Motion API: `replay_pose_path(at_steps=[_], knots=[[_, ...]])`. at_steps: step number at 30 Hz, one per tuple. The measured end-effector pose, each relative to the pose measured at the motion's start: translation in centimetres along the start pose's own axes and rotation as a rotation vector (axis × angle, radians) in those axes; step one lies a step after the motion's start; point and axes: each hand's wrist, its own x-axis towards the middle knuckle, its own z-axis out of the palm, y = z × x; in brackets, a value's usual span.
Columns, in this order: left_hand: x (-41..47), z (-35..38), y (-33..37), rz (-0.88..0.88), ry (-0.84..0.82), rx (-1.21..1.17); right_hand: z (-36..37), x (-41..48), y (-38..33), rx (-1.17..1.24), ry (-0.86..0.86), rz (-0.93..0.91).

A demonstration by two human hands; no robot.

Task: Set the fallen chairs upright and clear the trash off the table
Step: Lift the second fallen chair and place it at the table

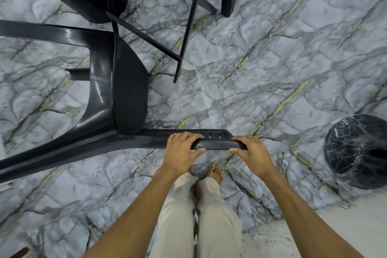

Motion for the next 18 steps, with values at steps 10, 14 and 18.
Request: replay_pose_path(at_steps=[10, 14, 18], knots=[[-6.1, -8.2, 6.6, 0.122, 0.027, -0.121, -6.9, -7.8, -9.3, 0.044, 0.06, -0.199], [-9.6, -11.7, 10.6, 0.228, 0.035, -0.163, -9.9, -12.0, -13.2, 0.083, 0.068, -0.252], [-13.2, -15.6, 12.4, 0.228, 0.056, -0.323, -12.8, -15.5, -16.3, 0.105, 0.062, -0.338]])
